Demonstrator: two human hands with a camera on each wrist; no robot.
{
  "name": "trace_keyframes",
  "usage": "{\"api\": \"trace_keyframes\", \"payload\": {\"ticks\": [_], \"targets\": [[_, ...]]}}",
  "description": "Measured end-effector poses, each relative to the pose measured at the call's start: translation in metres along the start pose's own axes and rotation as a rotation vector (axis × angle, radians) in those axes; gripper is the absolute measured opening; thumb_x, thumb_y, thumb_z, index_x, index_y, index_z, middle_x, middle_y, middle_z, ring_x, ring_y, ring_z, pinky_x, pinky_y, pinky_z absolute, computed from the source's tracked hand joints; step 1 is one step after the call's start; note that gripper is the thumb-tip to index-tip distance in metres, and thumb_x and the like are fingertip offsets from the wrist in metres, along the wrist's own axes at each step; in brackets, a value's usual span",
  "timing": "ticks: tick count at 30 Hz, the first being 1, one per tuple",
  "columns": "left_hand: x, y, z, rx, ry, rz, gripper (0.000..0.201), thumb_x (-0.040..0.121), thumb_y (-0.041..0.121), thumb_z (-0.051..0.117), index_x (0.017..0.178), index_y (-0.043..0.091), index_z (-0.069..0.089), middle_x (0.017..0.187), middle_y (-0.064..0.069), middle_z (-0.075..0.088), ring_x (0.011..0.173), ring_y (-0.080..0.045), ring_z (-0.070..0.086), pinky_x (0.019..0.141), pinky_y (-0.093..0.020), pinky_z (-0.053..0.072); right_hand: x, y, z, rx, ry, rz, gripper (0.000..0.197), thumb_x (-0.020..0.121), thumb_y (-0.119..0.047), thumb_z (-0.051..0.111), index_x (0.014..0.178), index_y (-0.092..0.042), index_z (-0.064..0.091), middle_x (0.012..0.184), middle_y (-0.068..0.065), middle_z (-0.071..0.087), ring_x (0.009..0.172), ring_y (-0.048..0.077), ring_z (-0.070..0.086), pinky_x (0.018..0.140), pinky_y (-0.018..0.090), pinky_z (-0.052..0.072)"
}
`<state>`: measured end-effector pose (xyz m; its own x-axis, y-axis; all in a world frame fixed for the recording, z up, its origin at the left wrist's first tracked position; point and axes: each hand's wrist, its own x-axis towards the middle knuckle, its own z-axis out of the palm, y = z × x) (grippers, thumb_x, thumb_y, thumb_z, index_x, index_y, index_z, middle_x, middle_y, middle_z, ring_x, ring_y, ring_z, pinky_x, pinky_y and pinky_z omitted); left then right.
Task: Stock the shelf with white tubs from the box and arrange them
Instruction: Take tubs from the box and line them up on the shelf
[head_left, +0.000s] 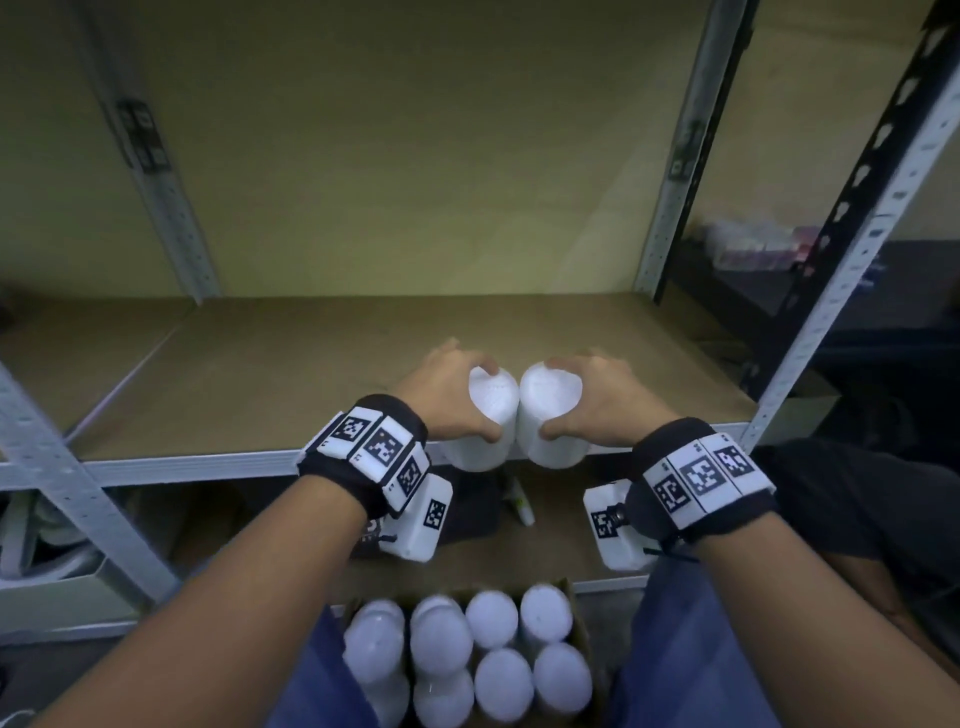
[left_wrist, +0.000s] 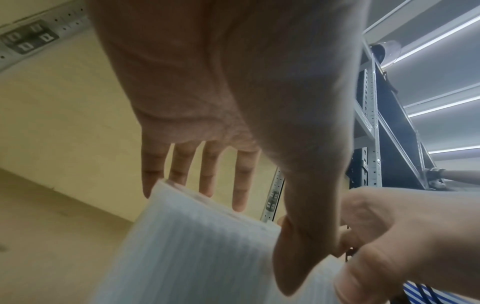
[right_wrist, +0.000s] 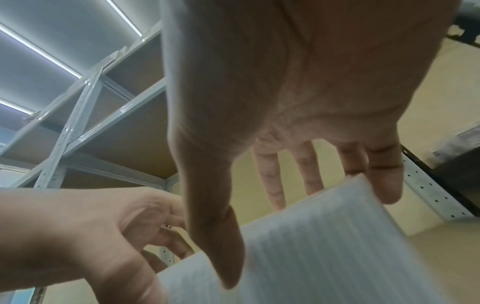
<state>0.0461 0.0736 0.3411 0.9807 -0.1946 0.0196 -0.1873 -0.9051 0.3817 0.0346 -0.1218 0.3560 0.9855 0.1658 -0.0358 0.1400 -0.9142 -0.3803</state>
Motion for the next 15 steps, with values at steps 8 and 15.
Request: {"api": "trace_keyframes", "payload": {"ticks": [8,15], "targets": [[0.045,-0.018,-0.009,-0.027,0.011,-0.037,0.070,0.060,0.037,0.083,0.124,0.027,0.056,0.127,-0.004,0.046,0.118,-0.022,0.046,0.086,-0.031,0.042,0.055,-0.008,0.004,0.033,-0.004,0.009,0.078,0.067,-0.038,0.078,0.138,-0.026,0.050,0.139,0.006,0.049,0.132,0.027,0.040,0.111,0.037,0.034],[0.065,-0.032,0.003,-0.061,-0.008,-0.081,0.065,0.063,0.039,0.081,0.123,0.027,0.057,0.125,-0.003,0.047,0.120,-0.023,0.046,0.089,-0.033,0.043,0.093,0.003,0.026,0.023,-0.047,0.023,0.076,0.070,-0.046,0.072,0.140,-0.024,0.048,0.141,0.003,0.050,0.132,0.028,0.042,0.113,0.042,0.032]]}}
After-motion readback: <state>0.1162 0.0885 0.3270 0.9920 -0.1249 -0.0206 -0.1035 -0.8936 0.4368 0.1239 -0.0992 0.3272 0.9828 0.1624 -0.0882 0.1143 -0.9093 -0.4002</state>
